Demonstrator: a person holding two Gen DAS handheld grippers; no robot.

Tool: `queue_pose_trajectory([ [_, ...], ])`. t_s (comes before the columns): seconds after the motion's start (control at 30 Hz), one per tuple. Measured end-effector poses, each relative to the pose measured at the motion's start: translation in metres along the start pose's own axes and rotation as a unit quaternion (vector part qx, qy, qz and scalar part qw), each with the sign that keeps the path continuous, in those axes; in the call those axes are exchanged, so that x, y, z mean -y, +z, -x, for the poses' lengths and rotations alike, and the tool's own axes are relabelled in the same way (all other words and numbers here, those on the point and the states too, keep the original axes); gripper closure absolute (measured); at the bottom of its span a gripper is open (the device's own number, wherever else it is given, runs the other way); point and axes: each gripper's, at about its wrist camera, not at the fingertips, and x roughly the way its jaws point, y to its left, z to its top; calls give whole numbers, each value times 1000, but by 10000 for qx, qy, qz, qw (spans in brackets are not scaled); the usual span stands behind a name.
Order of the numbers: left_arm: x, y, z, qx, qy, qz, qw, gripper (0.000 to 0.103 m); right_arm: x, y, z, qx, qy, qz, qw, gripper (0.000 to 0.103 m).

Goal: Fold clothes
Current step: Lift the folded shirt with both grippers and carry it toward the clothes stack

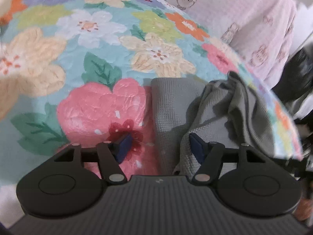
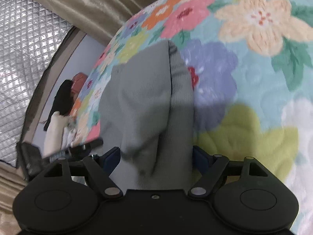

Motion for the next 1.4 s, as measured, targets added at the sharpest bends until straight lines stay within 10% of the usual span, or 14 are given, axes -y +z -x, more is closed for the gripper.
queue_pose_trajectory([
  [0.13,-21,1,-12,-191,-1341,565,9892,15,12,-1,1,-45,223,-239,9995,19],
  [0.23,-30,-1,-27,-419,-2174,1132,9686,60,8,5,-10,87,186,-199,9996,20],
  [0.27,-25,-2,-27,-395,-2033,998,9732,83,4,6,-13,162,91,-74,9998,22],
  [0.33,-15,-4,-28,-335,-1772,748,9808,83,-5,9,-21,313,-99,175,9993,54],
  [0.43,-2,-1,-15,-99,-1627,590,9849,85,-29,4,-21,542,-483,921,9931,72],
  [0.9,13,14,70,542,-1655,374,9840,93,-145,-22,29,1577,-858,2752,9445,75],
  [1.4,-40,6,241,2353,-902,648,9656,93,-282,-42,0,1624,418,3957,9030,75],
])
